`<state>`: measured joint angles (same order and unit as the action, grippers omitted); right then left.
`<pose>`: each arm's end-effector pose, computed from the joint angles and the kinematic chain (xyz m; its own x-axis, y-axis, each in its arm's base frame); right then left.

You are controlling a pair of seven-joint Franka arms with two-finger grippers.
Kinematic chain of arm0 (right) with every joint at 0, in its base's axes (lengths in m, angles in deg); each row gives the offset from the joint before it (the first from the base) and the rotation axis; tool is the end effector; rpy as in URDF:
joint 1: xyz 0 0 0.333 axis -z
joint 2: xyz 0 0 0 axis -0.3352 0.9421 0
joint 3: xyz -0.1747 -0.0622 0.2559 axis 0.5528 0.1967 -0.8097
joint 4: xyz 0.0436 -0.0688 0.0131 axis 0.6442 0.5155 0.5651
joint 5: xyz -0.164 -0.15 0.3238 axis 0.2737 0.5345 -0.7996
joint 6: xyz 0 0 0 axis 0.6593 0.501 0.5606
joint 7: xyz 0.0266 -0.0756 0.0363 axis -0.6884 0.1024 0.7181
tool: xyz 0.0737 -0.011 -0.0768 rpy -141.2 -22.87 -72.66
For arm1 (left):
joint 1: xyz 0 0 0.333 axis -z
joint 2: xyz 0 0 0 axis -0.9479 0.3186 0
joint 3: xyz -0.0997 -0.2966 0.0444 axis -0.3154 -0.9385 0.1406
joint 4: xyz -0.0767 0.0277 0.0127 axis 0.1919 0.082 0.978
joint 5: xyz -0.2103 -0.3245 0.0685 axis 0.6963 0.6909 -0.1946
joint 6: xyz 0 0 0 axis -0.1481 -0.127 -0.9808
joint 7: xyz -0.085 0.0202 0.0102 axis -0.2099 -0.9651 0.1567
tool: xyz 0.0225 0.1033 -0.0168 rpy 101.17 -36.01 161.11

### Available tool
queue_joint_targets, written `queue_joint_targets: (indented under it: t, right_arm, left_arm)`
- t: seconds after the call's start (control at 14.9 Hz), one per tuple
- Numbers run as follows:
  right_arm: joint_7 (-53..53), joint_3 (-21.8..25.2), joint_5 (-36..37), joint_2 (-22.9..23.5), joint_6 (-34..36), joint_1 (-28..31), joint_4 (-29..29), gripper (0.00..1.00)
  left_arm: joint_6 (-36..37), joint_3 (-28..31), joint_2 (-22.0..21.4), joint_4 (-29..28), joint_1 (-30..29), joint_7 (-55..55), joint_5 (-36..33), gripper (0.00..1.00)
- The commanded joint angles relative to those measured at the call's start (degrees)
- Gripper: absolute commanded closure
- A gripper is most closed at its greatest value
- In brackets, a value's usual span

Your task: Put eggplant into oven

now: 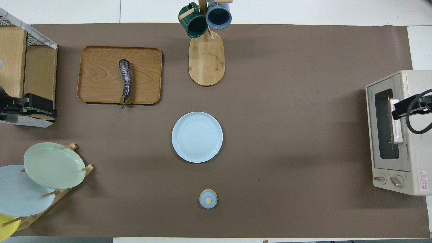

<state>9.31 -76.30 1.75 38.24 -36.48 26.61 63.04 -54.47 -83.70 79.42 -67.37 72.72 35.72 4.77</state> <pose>0.5470 -0.0552 0.6039 0.9859 0.0257 -0.1655 0.0312 -0.9990 0.0308 0.5325 -0.0397 0.6125 0.9964 0.0340 -0.0774 0.0349 -0.9993 0.0103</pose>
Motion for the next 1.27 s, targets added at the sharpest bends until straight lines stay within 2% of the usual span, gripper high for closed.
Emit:
queue_joint_targets:
  t: [0.0, 0.6, 0.94, 1.2]
  right_arm:
    - [-0.8, -0.2, -1.2, -0.6, 0.6, 0.4, 0.3, 0.00]
    - [-0.8, -0.2, -1.2, -0.6, 0.6, 0.4, 0.3, 0.00]
    - [-0.8, -0.3, -1.2, -0.5, 0.6, 0.4, 0.3, 0.00]
    - [-0.8, -0.2, -1.2, -0.5, 0.6, 0.4, 0.4, 0.00]
  left_arm:
    - [-1.2, -0.1, -0.9, -0.9, 0.0, -3.1, -0.5, 0.00]
    - [-2.2, 0.0, -0.9, -1.2, -0.5, -5.1, -0.3, 0.00]
    - [-5.4, -0.1, -0.8, -1.9, 0.2, -4.4, -0.2, 0.00]
    - [-8.3, -0.1, 2.2, -1.7, 0.3, -4.2, 2.4, 0.00]
